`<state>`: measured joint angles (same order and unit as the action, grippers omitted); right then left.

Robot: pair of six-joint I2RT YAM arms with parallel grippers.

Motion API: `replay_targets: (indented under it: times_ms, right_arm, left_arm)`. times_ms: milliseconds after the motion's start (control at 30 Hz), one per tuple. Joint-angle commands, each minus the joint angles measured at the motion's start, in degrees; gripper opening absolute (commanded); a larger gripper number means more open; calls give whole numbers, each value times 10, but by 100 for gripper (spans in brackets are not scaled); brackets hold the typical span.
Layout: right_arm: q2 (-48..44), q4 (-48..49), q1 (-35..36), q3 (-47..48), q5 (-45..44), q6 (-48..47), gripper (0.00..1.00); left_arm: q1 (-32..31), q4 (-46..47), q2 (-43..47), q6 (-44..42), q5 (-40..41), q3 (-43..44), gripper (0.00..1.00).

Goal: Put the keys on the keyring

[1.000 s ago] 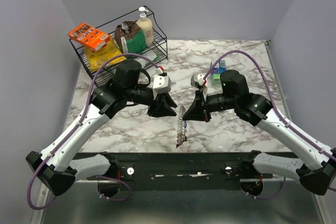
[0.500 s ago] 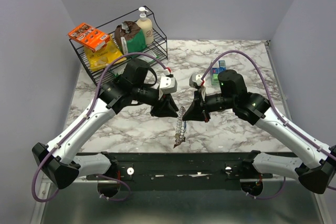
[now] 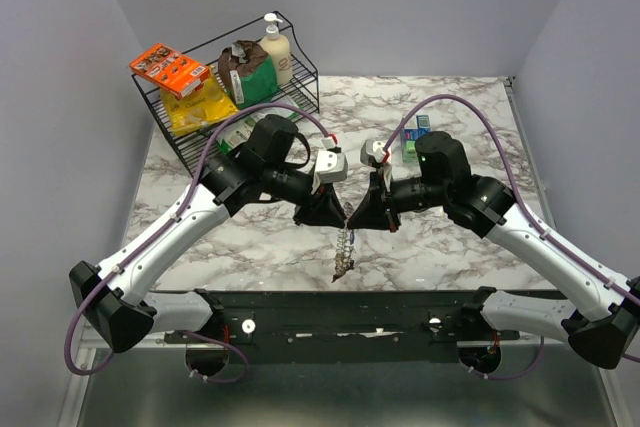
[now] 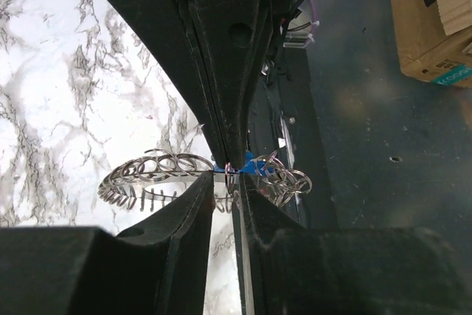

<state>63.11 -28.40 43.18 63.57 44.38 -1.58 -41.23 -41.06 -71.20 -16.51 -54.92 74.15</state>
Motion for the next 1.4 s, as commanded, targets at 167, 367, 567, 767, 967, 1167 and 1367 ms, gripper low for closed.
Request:
replay_targets:
  times_ms: [167,367,567,767,967,1167,1367]
  right_arm:
    - [-8,9,1,19,-3,-3,1]
    - [-13,13,1,15,-6,1,1]
    - [-18,23,1,9,-18,10,1]
    - [-32,48,1,-3,-44,37,10]
    - [-51,68,1,-6,-64,55,43]
    - [-73,79,1,-11,-94,70,73]
    - [-102,92,0,-21,-134,79,86]
  left_arm:
    - [-12,-4,-7,-2,18,2,13]
    - [-20,-10,-10,-10,36,2,0]
    - [-24,43,11,18,52,-31,0]
    - [-25,156,51,76,52,-89,0]
    - [-24,266,81,137,48,-142,0]
    - [-24,361,111,184,53,-191,0]
    - [-24,468,150,218,72,-248,0]
